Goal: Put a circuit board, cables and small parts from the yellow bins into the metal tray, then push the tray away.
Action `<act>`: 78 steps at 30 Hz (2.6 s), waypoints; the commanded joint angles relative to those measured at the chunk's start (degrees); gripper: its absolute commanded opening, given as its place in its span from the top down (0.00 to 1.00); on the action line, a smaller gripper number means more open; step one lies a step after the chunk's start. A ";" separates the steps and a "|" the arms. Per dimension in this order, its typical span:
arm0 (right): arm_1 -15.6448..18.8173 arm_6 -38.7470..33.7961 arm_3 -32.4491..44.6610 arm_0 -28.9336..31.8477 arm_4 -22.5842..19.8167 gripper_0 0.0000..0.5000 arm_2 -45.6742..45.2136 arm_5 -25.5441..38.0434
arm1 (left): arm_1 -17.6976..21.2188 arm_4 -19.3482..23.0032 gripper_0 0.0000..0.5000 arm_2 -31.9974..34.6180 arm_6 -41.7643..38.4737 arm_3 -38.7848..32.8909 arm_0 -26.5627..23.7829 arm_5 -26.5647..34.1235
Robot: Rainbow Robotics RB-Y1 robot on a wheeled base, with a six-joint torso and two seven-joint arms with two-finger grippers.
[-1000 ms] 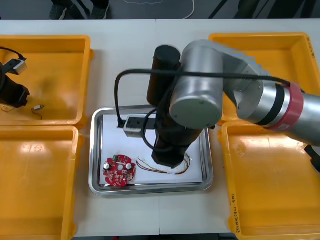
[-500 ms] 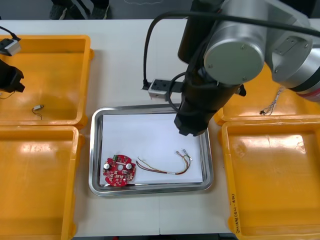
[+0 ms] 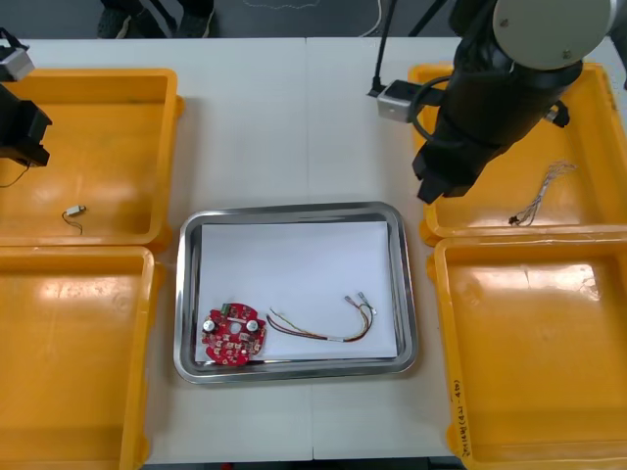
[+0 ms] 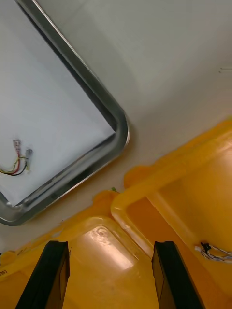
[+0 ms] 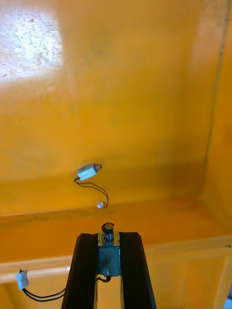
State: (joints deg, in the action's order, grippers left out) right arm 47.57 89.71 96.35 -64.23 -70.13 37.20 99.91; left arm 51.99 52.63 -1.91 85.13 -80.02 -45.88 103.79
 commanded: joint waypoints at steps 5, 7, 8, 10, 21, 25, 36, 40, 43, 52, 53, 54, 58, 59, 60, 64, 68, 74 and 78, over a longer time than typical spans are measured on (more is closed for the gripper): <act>6.39 4.33 -6.08 -2.48 0.08 0.00 -4.68 0.46 | 2.50 -0.25 1.00 3.49 -7.17 -13.58 0.62 6.21; 6.75 6.35 -7.75 -2.48 0.79 0.00 -5.20 0.46 | 2.33 -0.16 1.00 4.54 -9.28 -17.10 2.73 6.21; 7.01 7.32 -9.07 -2.48 1.23 0.00 -5.73 0.37 | 2.33 0.11 1.00 4.81 -10.42 -19.12 3.69 6.21; 7.27 8.73 -11.71 -2.48 1.23 0.00 -6.17 0.02 | 2.24 0.55 1.00 4.81 -12.09 -21.41 4.84 6.21; 7.27 7.50 -24.10 -0.98 4.13 0.00 -8.90 -3.50 | -1.54 3.53 1.00 4.81 -25.45 -33.62 6.59 6.21; 7.27 5.39 -28.67 -0.90 4.65 0.00 -8.90 -6.58 | -3.74 3.53 1.00 4.81 -31.61 -37.75 7.38 6.21; 7.19 4.16 -38.69 -0.19 5.88 0.00 -8.98 -12.02 | -9.19 -0.33 1.00 -0.20 -41.89 -45.05 9.58 6.21; 6.66 1.70 -42.82 -0.11 5.71 0.00 -8.98 -13.17 | -10.77 -2.62 1.00 -4.25 -45.32 -46.19 9.58 6.21; 5.78 -0.33 -45.19 -0.11 6.24 0.00 -8.98 -14.13 | -12.88 -4.55 1.00 -6.09 -45.84 -46.19 9.58 6.21; 2.88 -2.08 -51.87 0.77 7.11 0.00 -8.90 -20.81 | -17.80 -11.41 1.00 -12.68 -46.28 -42.76 9.58 6.21; 2.62 -2.35 -52.31 1.30 7.11 0.00 -8.90 -22.04 | -18.42 -12.46 1.00 -13.30 -46.11 -41.97 9.58 6.21; 2.26 -2.61 -52.49 2.00 7.11 0.00 -8.90 -23.27 | -18.94 -13.43 1.00 -14.00 -46.11 -41.18 9.58 6.21; 1.47 -5.60 -52.49 3.41 7.03 0.00 -8.90 -25.38 | -20.09 -15.71 1.00 -16.02 -45.84 -38.19 9.58 6.21; 1.21 -6.65 -52.49 3.41 7.03 0.00 -8.90 -25.47 | -20.35 -16.07 1.00 -16.64 -45.76 -37.23 9.58 6.21; 0.77 -7.62 -52.49 3.50 7.29 0.00 -8.98 -25.30 | -20.61 -16.07 1.00 -17.17 -45.67 -36.08 9.58 6.21; -0.11 -9.91 -52.49 3.94 7.91 0.00 -8.90 -24.86 | -22.11 -16.94 1.00 -18.05 -45.05 -32.74 9.58 5.90; -0.37 -10.52 -52.49 4.55 8.43 0.00 -8.90 -25.03 | -23.78 -18.70 1.00 -18.13 -44.26 -30.46 9.58 4.76; -0.37 -11.49 -52.49 5.87 9.14 0.00 -8.90 -25.91 | -24.57 -20.11 1.00 -19.72 -43.03 -28.17 9.67 2.30; -0.64 -11.93 -52.49 6.57 9.66 0.00 -8.90 -26.17 | -24.57 -20.37 1.00 -21.21 -42.42 -26.77 9.67 0.10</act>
State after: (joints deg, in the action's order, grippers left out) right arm 47.29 80.44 43.72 -58.31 -61.20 30.07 74.27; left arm 28.33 32.99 -21.20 37.95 -107.19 -36.46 105.61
